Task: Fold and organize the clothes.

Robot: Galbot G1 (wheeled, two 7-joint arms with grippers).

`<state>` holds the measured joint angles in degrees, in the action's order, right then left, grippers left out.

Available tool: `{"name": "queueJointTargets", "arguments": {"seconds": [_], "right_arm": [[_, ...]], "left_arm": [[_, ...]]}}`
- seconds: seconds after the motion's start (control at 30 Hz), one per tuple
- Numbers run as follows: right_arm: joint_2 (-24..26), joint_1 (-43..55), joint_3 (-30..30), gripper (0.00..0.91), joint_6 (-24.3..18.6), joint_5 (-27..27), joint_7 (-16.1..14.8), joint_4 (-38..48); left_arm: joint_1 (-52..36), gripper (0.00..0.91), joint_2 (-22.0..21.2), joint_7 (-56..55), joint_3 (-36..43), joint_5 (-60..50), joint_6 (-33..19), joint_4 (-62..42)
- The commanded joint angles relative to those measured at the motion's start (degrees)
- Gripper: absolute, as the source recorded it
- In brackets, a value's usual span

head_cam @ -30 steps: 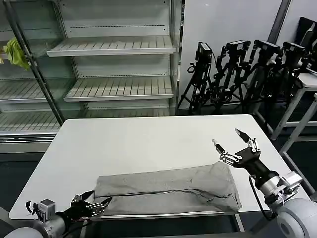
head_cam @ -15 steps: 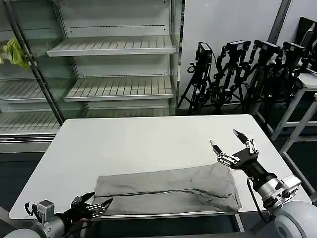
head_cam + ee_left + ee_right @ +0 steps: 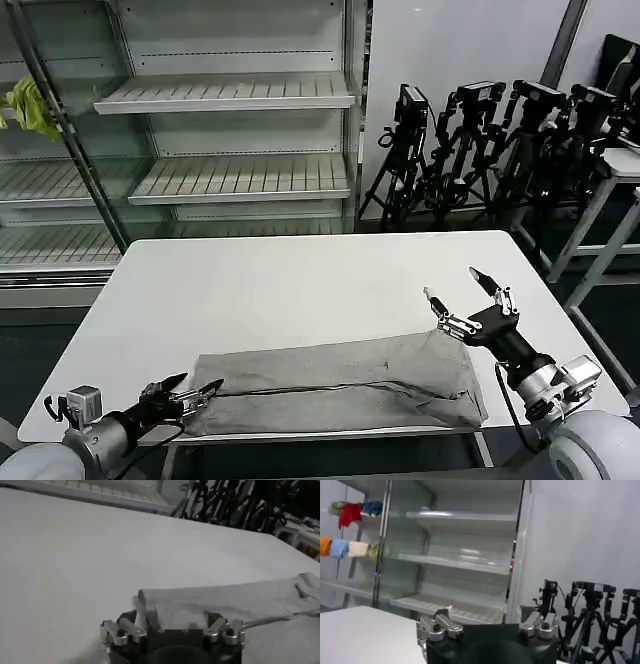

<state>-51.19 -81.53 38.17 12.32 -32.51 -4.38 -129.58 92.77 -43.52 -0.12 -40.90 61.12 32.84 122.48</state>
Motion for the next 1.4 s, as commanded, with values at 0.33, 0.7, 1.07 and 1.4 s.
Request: {"name": "queueJointTargets", "arguments": {"seconds": [0.33,0.7,1.07,1.4], "right_arm": [[-2.01,0.73,-1.89,0.907,-0.36,1.91,-0.16,1.45],[-2.27,0.9,-2.28,0.907,-0.7,1.95,-0.36,2.12],[-3.05,0.17,-2.09,0.907,-1.47,2.41,-0.57,2.22],[-3.39,-0.25,-2.01,0.907,-1.65,2.65,-0.52,1.91]], "left_arm": [[-1.16,0.322,-0.68,-1.44,2.19,3.64,0.32,-3.12],[2.92,0.312,-0.75,-0.89,1.69,2.03,0.31,0.03],[4.99,0.181,-2.18,-0.16,2.14,-1.25,0.29,1.55],[4.76,0.04,-3.08,0.12,1.72,-2.01,0.23,1.94]]}}
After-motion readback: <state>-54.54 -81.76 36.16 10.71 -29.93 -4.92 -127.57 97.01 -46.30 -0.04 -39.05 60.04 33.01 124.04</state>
